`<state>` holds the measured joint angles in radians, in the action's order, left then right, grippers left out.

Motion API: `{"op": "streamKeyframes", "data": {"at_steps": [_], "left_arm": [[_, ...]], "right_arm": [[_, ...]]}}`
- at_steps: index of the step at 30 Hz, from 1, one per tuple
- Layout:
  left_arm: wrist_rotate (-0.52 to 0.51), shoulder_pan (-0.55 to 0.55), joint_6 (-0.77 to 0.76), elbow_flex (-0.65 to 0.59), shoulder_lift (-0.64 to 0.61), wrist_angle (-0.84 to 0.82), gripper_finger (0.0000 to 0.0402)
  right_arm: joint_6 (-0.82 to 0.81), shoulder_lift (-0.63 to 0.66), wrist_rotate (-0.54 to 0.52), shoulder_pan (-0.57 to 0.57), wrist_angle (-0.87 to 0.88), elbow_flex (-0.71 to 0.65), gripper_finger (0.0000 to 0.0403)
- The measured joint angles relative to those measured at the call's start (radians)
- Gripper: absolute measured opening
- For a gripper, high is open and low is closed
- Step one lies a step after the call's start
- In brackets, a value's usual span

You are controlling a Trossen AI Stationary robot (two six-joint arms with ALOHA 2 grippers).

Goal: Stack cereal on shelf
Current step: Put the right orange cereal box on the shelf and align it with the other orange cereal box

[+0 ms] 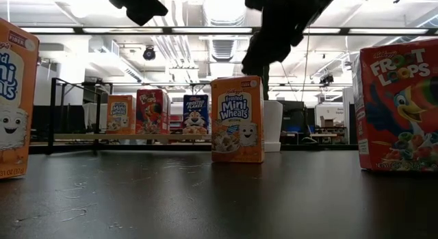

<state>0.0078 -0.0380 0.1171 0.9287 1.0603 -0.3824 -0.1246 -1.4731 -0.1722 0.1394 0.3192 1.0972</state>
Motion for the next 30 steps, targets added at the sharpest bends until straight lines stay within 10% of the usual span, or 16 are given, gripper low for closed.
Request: {"op": "streamKeyframes", "data": {"at_steps": [13, 30], "left_arm": [[0.0, 0.0, 0.001, 0.005, -0.002, 0.007, 0.0001], [-0.001, 0.0, 0.049, -0.007, -0.115, 0.049, 0.0001]], "right_arm": [[-0.067, -0.05, -0.005, 0.0, 0.019, -0.003, 0.0315], [-0.065, -0.08, -0.005, 0.0, 0.014, -0.005, 0.0194]]}}
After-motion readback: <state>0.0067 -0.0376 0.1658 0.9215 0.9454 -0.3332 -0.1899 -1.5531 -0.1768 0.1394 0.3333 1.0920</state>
